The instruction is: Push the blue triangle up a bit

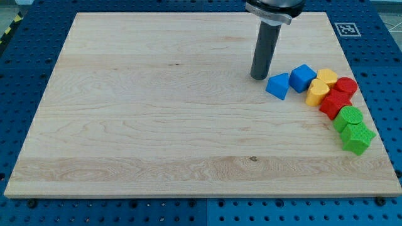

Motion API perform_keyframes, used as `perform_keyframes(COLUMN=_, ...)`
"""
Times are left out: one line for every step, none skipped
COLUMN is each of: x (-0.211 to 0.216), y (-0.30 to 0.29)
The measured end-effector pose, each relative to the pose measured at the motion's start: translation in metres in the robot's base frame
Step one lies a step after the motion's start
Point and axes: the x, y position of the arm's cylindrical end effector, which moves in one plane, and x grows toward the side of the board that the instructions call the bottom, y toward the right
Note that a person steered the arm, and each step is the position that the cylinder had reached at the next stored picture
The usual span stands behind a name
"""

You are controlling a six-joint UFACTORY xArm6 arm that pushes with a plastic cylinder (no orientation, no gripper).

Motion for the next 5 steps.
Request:
perform_keyframes(x=0.003, y=-0.002)
perform_keyframes(x=0.018, y=-0.002)
perform_keyframes(x=0.041, y=0.003)
perform_keyframes(x=0.065, y=0.010)
perform_keyframes(x=0.079, y=0.012)
